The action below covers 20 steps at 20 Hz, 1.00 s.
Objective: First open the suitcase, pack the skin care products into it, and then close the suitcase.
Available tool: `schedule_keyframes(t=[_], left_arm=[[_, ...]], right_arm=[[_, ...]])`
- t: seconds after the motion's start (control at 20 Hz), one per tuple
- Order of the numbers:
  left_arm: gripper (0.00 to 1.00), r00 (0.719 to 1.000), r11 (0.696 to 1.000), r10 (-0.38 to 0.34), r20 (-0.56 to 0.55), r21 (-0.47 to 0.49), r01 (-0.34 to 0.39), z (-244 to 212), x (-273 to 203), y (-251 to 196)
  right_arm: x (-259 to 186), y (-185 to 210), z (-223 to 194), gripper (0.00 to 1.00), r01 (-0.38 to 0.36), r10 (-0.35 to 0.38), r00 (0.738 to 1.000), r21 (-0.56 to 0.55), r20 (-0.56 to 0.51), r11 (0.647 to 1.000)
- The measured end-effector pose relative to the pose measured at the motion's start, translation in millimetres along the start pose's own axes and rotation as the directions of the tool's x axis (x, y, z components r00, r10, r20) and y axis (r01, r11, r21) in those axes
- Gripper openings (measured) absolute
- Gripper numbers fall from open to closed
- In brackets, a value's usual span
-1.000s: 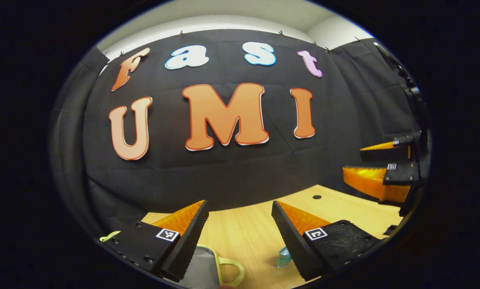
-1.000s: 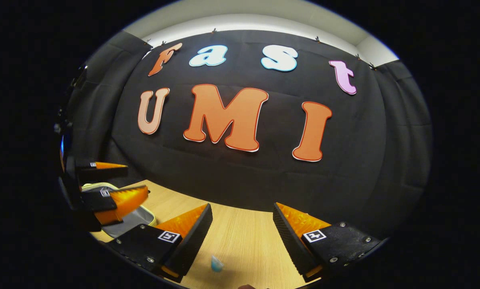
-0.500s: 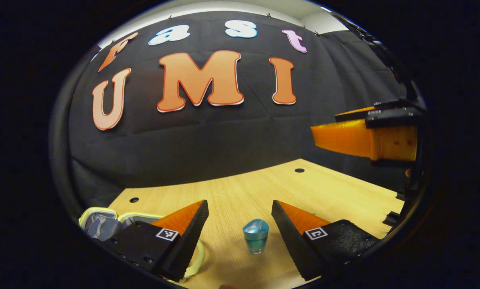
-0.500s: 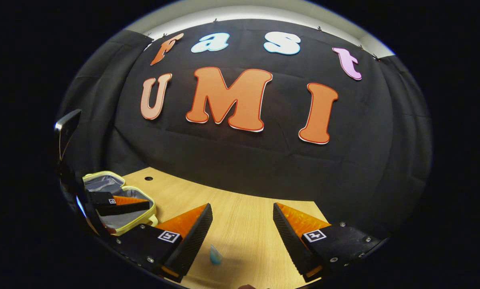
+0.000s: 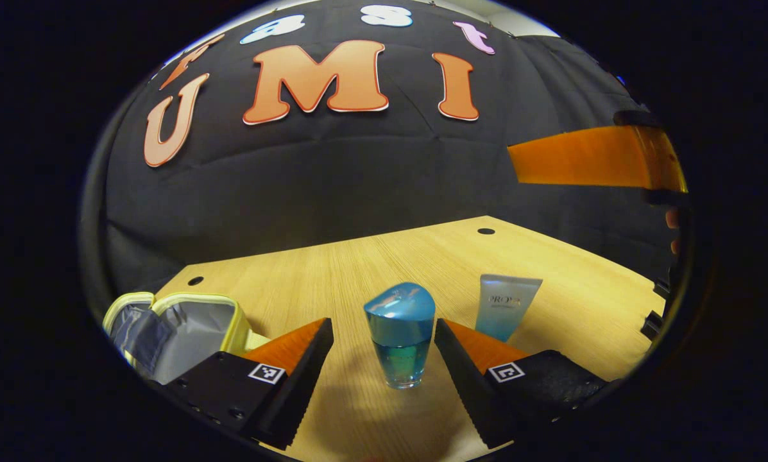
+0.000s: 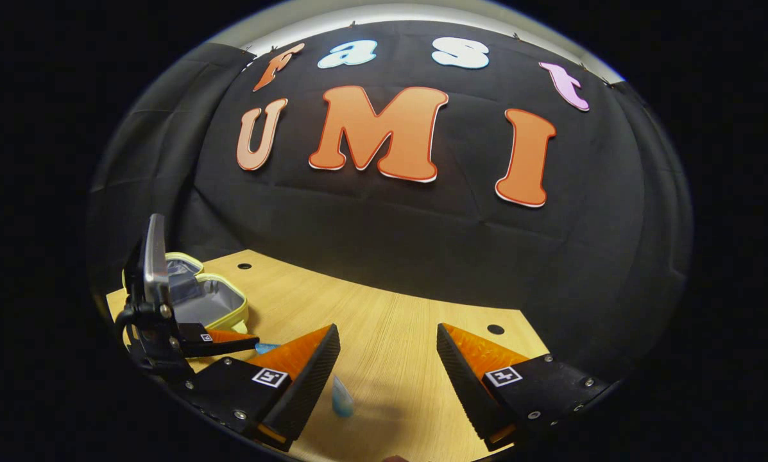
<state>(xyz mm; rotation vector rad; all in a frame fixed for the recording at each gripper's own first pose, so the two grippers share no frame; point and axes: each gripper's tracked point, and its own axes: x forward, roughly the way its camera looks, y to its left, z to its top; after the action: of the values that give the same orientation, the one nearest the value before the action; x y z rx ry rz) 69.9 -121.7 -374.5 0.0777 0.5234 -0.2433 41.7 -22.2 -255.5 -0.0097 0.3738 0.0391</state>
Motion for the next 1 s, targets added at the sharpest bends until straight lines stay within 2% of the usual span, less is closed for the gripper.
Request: schedule_keyframes(t=[0.25, 0.35, 0.45, 0.5, 0.6, 0.8, 1.0], left_arm=[[0.98, 0.998, 0.999, -0.039, -0.058, -0.007, 0.039, -31.1, 14.8, -12.6], [0.90, 0.995, 0.999, -0.052, -0.081, -0.014, 0.051, -37.9, 16.0, -15.5], [0.73, 0.994, 0.998, -0.058, -0.094, -0.021, 0.056, -42.8, 19.3, -16.1], [0.55, 0.994, 0.998, -0.054, -0.092, -0.020, 0.052, -40.6, 16.2, -15.4], [0.48, 0.994, 0.998, -0.059, -0.090, -0.029, 0.057, -42.0, 22.2, -15.2], [0.48, 0.995, 0.998, -0.030, -0.090, -0.064, 0.024, -34.3, 15.3, -0.2], [0.48, 0.999, 0.999, 0.002, -0.048, -0.050, -0.005, -3.6, 7.4, 22.2]], right_arm=[[4.1, 4.5, -49.3, 0.96, -0.007, 0.008, 0.998, 0.021, -0.066, 1.000], [4.4, 3.6, -61.1, 0.96, -0.004, 0.005, 0.997, 0.018, -0.082, 1.000], [4.3, 4.4, -68.6, 0.96, -0.011, 0.013, 0.996, 0.019, -0.091, 1.000], [4.8, 5.3, -72.2, 0.96, -0.018, 0.019, 0.995, 0.015, -0.094, 1.000], [4.5, 10.6, -78.0, 0.96, -0.042, 0.042, 0.994, 0.008, -0.099, 0.999], [6.6, 27.0, -90.2, 0.96, -0.114, 0.114, 0.987, 0.007, -0.112, 0.993], [18.7, 41.3, -117.0, 0.96, -0.169, 0.168, 0.974, 0.010, -0.154, 0.986]])
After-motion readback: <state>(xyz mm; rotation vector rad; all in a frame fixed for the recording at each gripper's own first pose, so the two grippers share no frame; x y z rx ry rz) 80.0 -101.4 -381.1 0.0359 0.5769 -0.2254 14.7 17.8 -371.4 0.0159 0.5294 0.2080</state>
